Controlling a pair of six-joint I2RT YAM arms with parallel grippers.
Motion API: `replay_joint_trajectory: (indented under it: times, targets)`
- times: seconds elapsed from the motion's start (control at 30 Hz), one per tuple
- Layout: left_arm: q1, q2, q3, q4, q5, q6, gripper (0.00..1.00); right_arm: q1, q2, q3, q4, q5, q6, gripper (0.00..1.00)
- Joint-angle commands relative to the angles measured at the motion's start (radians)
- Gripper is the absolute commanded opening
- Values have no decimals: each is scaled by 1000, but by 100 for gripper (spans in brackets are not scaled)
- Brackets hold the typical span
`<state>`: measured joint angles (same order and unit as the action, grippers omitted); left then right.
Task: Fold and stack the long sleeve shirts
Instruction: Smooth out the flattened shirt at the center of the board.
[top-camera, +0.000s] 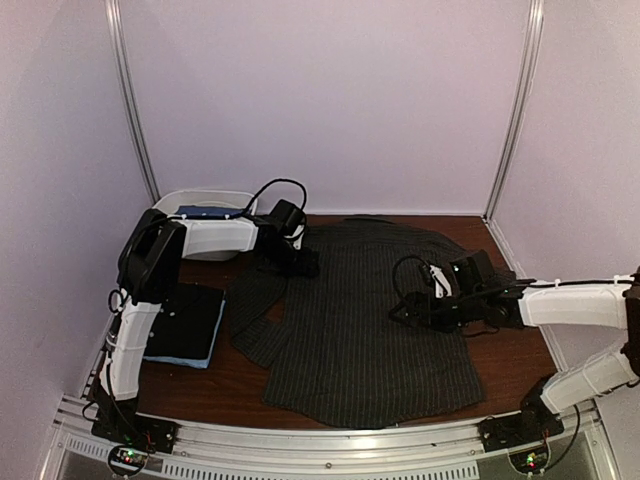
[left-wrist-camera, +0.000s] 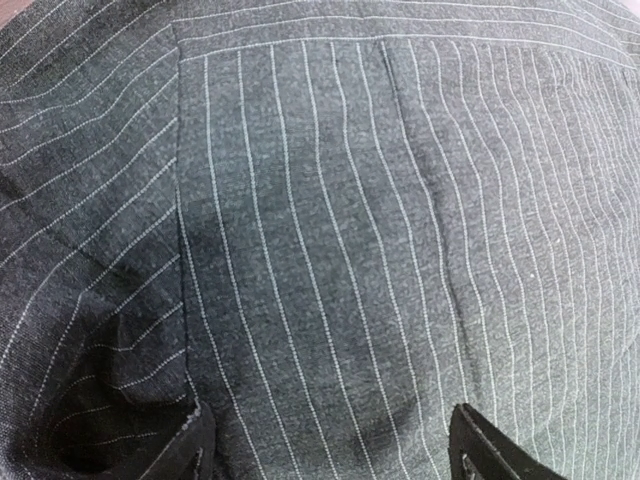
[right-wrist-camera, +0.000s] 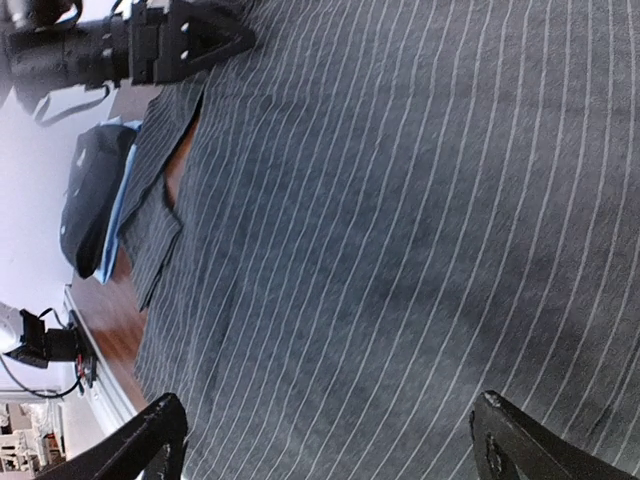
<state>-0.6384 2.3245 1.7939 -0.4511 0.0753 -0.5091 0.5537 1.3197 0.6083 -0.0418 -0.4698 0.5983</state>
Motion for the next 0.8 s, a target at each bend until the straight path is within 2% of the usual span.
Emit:
replay_joint_trajectory:
  times: [0.0, 0.3, 0.5, 0.6, 0.77]
  targets:
    - [2, -11, -4, -15, 31, 2, 82, 132, -105, -85, 4, 52, 135, 100]
    - [2, -18, -16, -15, 31, 8, 82, 385, -131, -238, 122, 77, 319, 100]
    - [2, -15, -16, -14, 28, 11, 82, 440, -149, -312, 103, 75, 362, 100]
    - [2, -18, -14, -15, 30, 15, 82, 440, -228, -250, -36, 112, 325, 100]
    - [2, -20, -3, -17, 33, 17, 82, 471, -208, -160, -74, 109, 295, 100]
